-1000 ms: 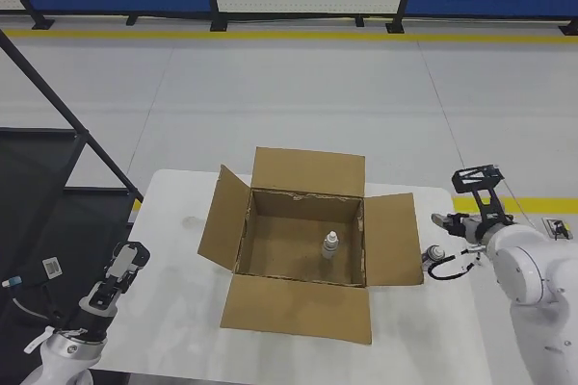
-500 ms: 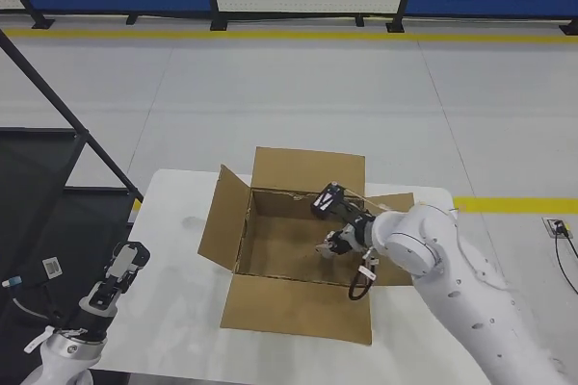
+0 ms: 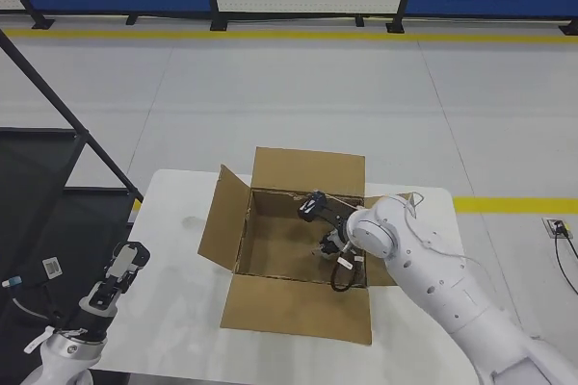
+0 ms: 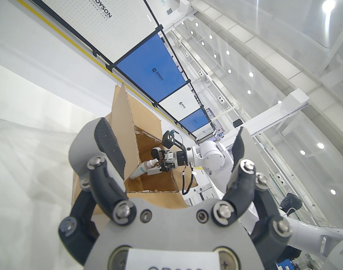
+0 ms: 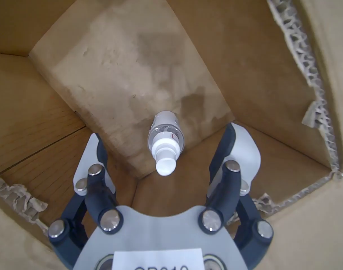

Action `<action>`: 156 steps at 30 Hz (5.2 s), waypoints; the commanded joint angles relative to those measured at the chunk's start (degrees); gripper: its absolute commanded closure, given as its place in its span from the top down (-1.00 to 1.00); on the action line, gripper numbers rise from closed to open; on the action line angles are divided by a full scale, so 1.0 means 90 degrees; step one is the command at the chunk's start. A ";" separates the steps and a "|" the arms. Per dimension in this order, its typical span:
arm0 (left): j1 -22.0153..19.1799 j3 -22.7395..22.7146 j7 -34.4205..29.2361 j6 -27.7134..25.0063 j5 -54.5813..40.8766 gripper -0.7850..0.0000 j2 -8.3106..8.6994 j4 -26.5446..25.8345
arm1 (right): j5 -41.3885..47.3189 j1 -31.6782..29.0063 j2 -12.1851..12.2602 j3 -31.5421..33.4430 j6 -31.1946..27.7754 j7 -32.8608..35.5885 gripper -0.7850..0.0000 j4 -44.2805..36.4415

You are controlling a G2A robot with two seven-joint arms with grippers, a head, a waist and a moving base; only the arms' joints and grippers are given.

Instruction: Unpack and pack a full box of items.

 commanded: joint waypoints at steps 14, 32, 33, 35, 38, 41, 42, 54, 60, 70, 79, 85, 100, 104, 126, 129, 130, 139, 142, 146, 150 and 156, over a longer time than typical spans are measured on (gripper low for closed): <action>0.0000 0.0000 0.0000 0.0000 0.0000 1.00 0.0000 0.0000 | 0.0092 0.0367 -0.0306 -0.0255 0.0018 0.0016 -1.00 0.0659; 0.0000 0.0000 0.0000 0.0000 0.0000 1.00 0.0000 0.0000 | -0.1258 -0.3050 0.1000 0.3673 0.0874 0.2263 -1.00 -0.6344; 0.0000 0.0000 0.0000 0.0000 0.0000 1.00 0.0000 0.0000 | -0.1283 -0.3326 0.1041 0.3968 0.0928 0.2312 -1.00 -0.6653; 0.0000 0.0000 0.0000 0.0000 0.0000 1.00 0.0000 0.0000 | -0.1345 -0.3915 0.1116 0.4626 0.1048 0.2349 -1.00 -0.7177; 0.0000 0.0000 0.0000 0.0000 0.0000 1.00 0.0000 0.0000 | -0.1171 -0.4848 0.1191 0.5633 0.1109 0.2200 -1.00 -0.7715; 0.0000 0.0000 0.0000 0.0000 0.0000 1.00 0.0000 0.0000 | -0.0831 -0.5646 0.1228 0.6489 0.1039 0.1959 -1.00 -0.7796; 0.0000 0.0000 0.0000 0.0000 0.0000 1.00 0.0000 0.0000 | -0.0738 -0.5851 0.1236 0.6708 0.1003 0.1884 -1.00 -0.7723; 0.0000 0.0000 0.0000 0.0000 0.0000 1.00 0.0000 0.0000 | -0.0477 -0.5976 0.1306 0.6586 0.0685 0.1302 -1.00 -0.5583; 0.0000 0.0000 0.0000 0.0000 0.0000 1.00 0.0000 0.0000 | -0.0640 -0.5132 0.1335 0.6011 0.0607 0.1400 -1.00 -0.4360; 0.0000 0.0000 0.0000 0.0000 0.0000 1.00 0.0000 0.0000 | -0.0695 -0.4485 0.1358 0.5508 0.0589 0.1245 -0.31 -0.3420; 0.0000 0.0000 0.0000 0.0000 0.0000 1.00 0.0000 0.0000 | -0.0634 -0.4531 0.1412 0.5481 0.0701 0.1221 0.76 -0.3474; 0.0000 0.0000 0.0000 0.0000 0.0000 1.00 0.0000 0.0000 | -0.0235 -0.4993 0.1481 0.6152 0.0894 0.0711 1.00 -0.4391; 0.0075 -0.0070 0.0298 -0.0081 0.0169 1.00 0.0042 0.0159 | 0.2762 -0.4406 0.1509 0.6120 -0.0037 -0.0179 1.00 -0.3904; -0.0016 -0.0100 0.0454 0.0002 0.0395 1.00 0.0079 0.0403 | 0.3306 -0.3796 0.1505 0.5679 -0.0566 0.0023 1.00 -0.2955; -0.0183 0.0523 0.0805 0.0063 0.0954 1.00 0.0206 0.0472 | 0.3725 -0.3255 0.1625 0.4840 -0.1095 -0.0015 1.00 -0.2919; -0.0154 0.0511 0.0844 0.0053 0.0934 1.00 0.0225 0.0447 | 0.3688 -0.3126 0.1629 0.4713 -0.0953 -0.0083 1.00 -0.2785; -0.0147 0.0505 0.0859 0.0050 0.0917 1.00 0.0231 0.0440 | 0.3714 -0.3095 0.1631 0.4690 -0.0932 -0.0114 0.69 -0.2742; -0.0080 0.0498 0.0972 0.0029 0.0854 1.00 0.0281 0.0420 | 0.3739 -0.2891 0.1661 0.4490 -0.0513 -0.0230 -0.87 -0.2564; -0.0071 0.0501 0.0991 0.0014 0.0832 1.00 0.0298 0.0418 | 0.3638 -0.2864 0.1673 0.4433 -0.0335 -0.0292 -0.99 -0.2579; -0.0065 0.0504 0.1009 0.0006 0.0806 1.00 0.0321 0.0423 | 0.3638 -0.2851 0.1690 0.4380 -0.0241 -0.0346 -1.00 -0.2602; -0.0072 0.0512 0.1018 -0.0012 0.0779 1.00 0.0345 0.0439 | 0.3641 -0.2836 0.1698 0.4286 -0.0174 -0.0411 -1.00 -0.2636; -0.0092 0.0505 0.1003 -0.0015 0.0730 1.00 0.0383 0.0487 | 0.3624 -0.2794 0.1707 0.4155 -0.0063 -0.0526 -1.00 -0.2676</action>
